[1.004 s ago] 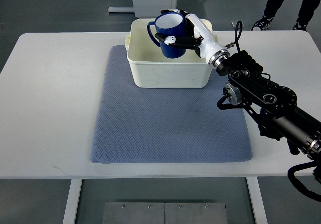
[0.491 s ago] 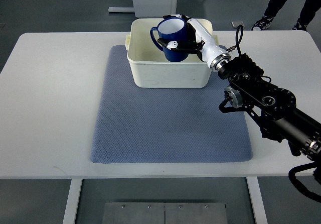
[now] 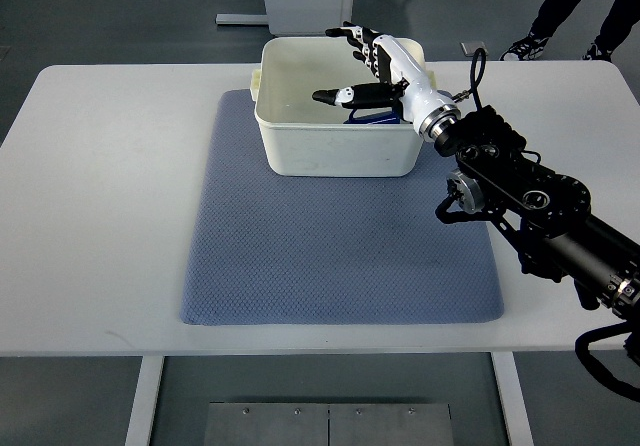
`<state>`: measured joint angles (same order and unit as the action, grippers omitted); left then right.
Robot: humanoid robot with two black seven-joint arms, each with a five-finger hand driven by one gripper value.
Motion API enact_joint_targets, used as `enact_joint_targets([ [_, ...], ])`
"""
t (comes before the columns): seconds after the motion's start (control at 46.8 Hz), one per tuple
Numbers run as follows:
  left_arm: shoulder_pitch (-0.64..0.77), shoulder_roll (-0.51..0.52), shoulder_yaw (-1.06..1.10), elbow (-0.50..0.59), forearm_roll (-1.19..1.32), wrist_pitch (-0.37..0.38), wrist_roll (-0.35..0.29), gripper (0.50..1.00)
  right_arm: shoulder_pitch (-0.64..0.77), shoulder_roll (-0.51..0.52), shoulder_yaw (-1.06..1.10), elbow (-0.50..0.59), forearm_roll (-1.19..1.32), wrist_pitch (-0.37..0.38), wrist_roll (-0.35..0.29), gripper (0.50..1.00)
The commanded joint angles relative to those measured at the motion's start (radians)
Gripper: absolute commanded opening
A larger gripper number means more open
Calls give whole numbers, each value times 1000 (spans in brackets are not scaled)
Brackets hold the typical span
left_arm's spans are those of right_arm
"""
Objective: Place cup in box with right hand
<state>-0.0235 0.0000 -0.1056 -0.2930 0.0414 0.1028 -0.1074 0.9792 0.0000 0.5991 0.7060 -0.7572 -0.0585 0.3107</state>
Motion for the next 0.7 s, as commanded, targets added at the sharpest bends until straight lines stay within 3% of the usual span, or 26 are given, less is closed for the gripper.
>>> enact_joint_targets([
  [0.0, 0, 0, 0, 0, 0, 0, 0, 1000, 1, 0, 5, 6, 19, 0, -2, 987],
  [0.278, -1, 0, 0, 0, 0, 0, 0, 1000, 6, -106, 10, 78, 150, 11, -22, 991],
  [0.555, 0, 0, 0, 0, 0, 0, 0, 1000, 1, -199, 40, 81, 283, 49, -27, 995],
  [0.683, 0, 0, 1, 0, 0, 0, 0, 1000, -19, -207, 126, 79, 309, 78, -65, 995],
])
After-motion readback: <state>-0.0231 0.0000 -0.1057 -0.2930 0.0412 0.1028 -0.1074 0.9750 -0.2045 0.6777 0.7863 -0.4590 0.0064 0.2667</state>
